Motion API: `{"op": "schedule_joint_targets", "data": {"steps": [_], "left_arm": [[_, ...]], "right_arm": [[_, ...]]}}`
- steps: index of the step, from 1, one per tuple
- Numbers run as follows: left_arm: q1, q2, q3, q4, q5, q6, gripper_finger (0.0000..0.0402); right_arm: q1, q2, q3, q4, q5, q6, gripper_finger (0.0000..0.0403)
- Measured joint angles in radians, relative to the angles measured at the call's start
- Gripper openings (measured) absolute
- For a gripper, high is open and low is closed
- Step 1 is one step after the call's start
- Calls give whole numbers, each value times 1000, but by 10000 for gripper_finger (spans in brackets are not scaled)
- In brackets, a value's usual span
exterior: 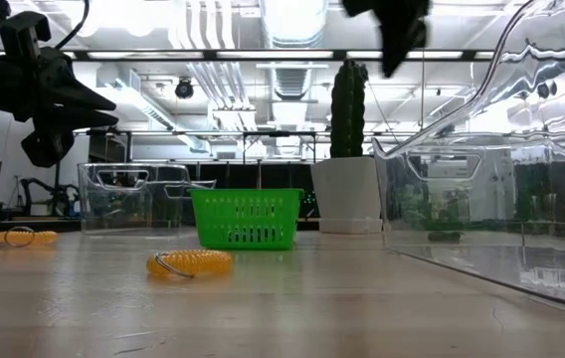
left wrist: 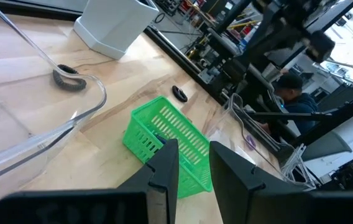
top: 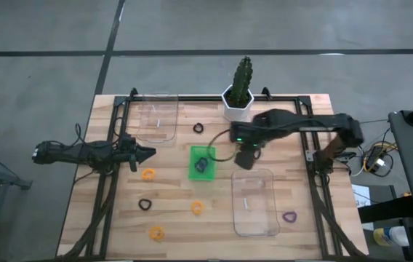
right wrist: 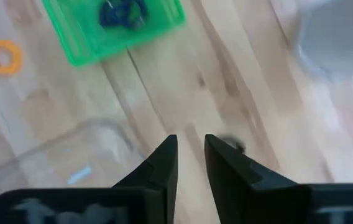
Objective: Sort spring keychains
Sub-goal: Put the purple spring keychain into the green bin
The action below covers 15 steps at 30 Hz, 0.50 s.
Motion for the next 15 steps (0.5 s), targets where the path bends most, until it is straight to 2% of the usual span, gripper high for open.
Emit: {"op": "schedule_joint_targets", "data": {"steps": [7, 15], "left_arm": [[0, 3, 0, -1, 0, -1, 83], [-1, 3, 0, -1, -1, -1, 83]], "right_arm": [[112, -246, -211, -49, -3, 281, 94], [350, -482, -481, -47, -72, 660, 102]]}}
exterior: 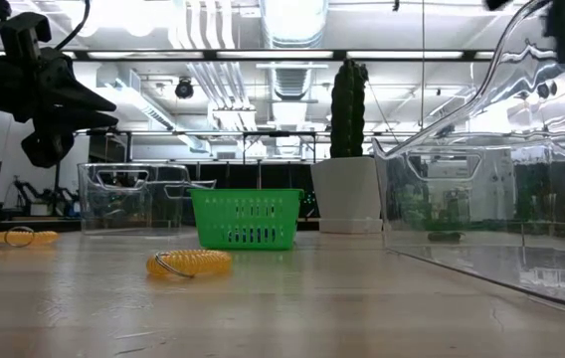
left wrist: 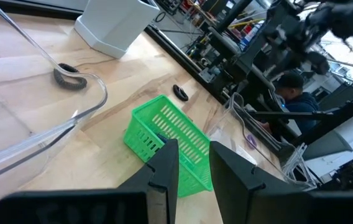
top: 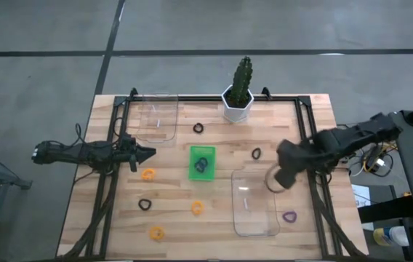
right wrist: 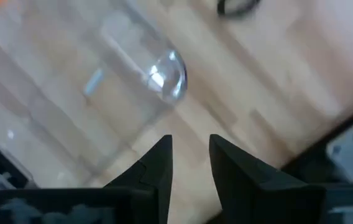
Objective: Sort spring keychains
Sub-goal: Put the purple spring keychain into the green bin
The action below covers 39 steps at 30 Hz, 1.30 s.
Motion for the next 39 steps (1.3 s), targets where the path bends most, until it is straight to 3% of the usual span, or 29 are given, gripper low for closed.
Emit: {"op": "schedule_joint_targets", "data": {"steps": [9, 16, 28, 39], "left_arm": [[0, 0, 0, 0, 0, 0, 83], [0, 0, 0, 0, 0, -1, 83], [0, -1, 0, 0, 0, -1, 83], [0, -1, 0, 1, 0, -3, 83]], "right_arm": [[279, -69, -159, 46, -157, 72, 93], [405, -30, -242, 231, -235, 71, 99], [497, 74, -379, 493, -247, 91, 102], [504, 99, -428, 581, -213, 110, 102]]}}
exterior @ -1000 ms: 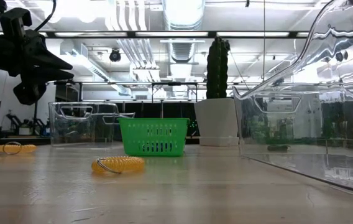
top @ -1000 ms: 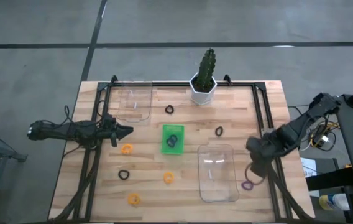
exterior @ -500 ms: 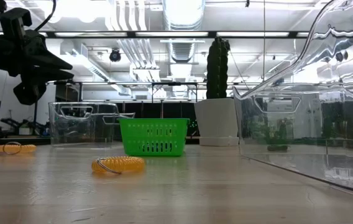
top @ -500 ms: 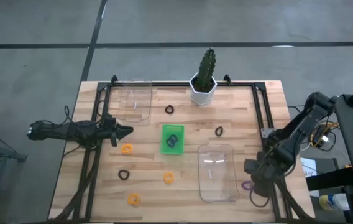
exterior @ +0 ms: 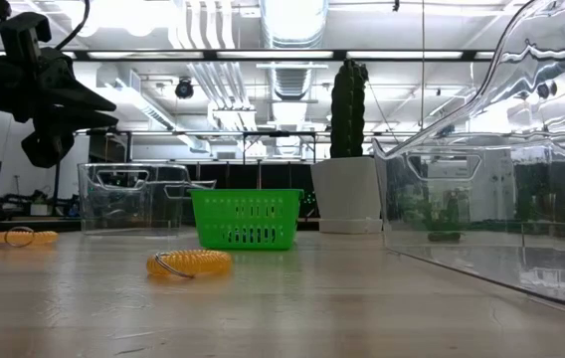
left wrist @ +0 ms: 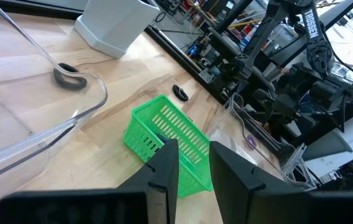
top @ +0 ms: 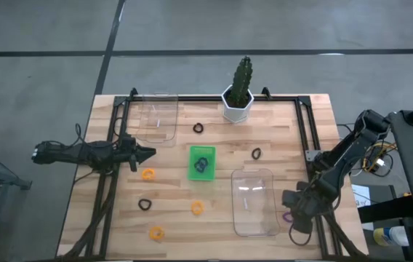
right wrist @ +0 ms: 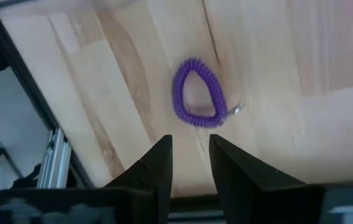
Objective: Sort spring keychains
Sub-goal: Put the purple spring keychain into the green bin
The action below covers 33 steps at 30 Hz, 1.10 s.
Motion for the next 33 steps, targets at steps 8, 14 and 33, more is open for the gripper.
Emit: {"op": "schedule_joint_targets", "data": {"steps": [8, 14, 33], "left_arm": [[0, 0, 0, 0, 0, 0, 83], [0, 0, 0, 0, 0, -2, 83], [0, 0, 0, 0, 0, -3, 83]], "right_arm": [[8, 16, -2, 17, 23, 44, 102], [43, 16, -10, 14, 23, 215, 102], [208, 16, -10, 64, 159, 914, 103]]}}
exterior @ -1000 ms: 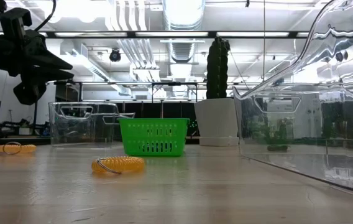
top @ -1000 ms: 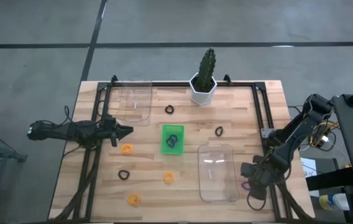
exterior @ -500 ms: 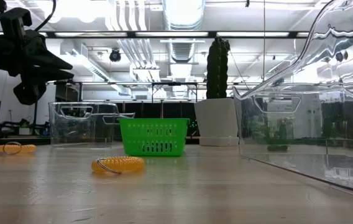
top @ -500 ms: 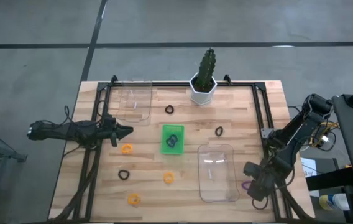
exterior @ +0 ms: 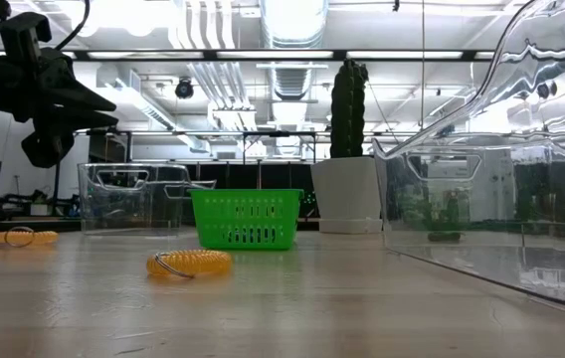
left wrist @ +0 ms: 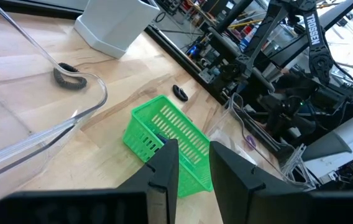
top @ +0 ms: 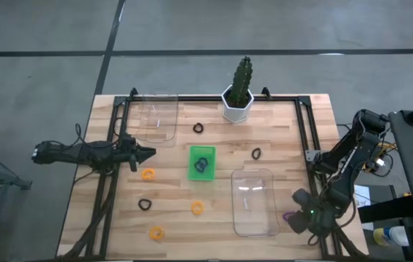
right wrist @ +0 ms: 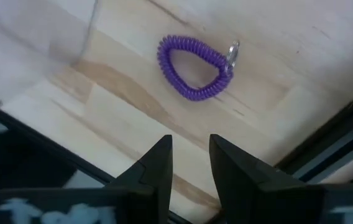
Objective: Sort spring keychains
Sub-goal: Put the purple spring keychain into the green bin
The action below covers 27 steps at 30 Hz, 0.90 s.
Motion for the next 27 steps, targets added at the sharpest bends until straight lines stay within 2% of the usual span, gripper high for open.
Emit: {"op": "schedule_joint_targets", "data": {"steps": [7, 15, 27], "left_arm": [[0, 0, 0, 0, 0, 0, 83], [0, 0, 0, 0, 0, 0, 83], [0, 0, 0, 0, 0, 0, 83]], "right_arm": [[-1, 0, 0, -1, 22, 87, 103], [-4, 0, -8, -1, 21, 93, 103], [-67, 0, -56, -1, 10, 78, 103]]}}
